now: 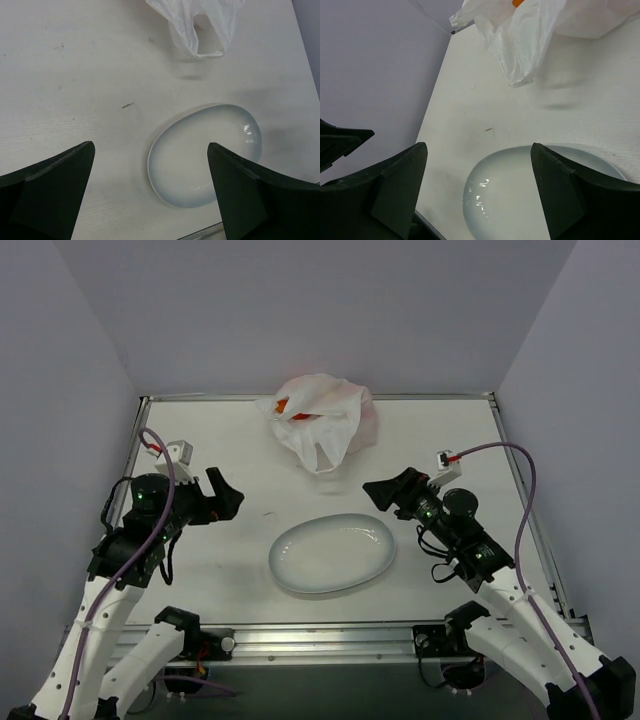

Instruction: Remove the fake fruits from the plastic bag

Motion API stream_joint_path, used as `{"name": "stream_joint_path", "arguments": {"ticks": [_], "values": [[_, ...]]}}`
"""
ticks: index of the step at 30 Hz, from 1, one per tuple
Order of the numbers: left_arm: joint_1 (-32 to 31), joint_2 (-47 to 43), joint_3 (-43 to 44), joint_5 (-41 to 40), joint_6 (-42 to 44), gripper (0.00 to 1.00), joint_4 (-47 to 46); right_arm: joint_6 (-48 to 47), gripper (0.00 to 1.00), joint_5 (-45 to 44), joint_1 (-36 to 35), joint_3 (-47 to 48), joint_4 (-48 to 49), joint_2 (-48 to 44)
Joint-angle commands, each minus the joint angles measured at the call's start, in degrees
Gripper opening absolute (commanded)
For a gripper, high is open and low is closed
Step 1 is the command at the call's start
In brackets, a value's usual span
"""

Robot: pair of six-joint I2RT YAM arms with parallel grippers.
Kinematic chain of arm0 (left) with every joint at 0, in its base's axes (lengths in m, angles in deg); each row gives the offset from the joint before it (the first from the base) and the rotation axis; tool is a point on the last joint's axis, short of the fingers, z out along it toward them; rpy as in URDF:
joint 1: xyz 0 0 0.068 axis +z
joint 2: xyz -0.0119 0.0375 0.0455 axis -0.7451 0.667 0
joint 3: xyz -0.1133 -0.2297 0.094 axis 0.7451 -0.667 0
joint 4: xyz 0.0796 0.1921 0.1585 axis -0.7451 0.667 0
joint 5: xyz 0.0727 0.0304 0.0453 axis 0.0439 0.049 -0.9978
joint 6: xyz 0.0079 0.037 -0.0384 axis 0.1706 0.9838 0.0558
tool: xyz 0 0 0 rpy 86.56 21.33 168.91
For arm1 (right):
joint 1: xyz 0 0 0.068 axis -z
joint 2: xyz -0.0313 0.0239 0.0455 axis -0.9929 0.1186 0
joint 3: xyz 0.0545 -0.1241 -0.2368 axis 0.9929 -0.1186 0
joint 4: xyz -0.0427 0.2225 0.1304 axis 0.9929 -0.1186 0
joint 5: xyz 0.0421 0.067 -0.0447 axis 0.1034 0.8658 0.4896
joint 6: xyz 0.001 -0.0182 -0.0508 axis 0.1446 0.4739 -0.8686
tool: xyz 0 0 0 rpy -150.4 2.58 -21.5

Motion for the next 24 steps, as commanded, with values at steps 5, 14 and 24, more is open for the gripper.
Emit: {"name": "stream_joint_path", "arguments": {"ticks": [5, 14, 24], "values": [[0.4, 6.0, 1.6, 4.8, -4.8, 0.93, -5.8, -2.4, 0.87, -6.0, -3.8, 2.0, 6.4, 5.0], [0.2, 18.5, 5.5, -0.9, -6.4, 0.90, -12.4, -2.5, 0.97, -9.9, -6.1, 7.3, 16.2, 24.0], [-0.6, 34.9, 17.1, -4.4, 10.1, 0.97, -19.1, -3.4, 0.99, -12.2, -7.4, 20.8, 21.1, 47.1]]}}
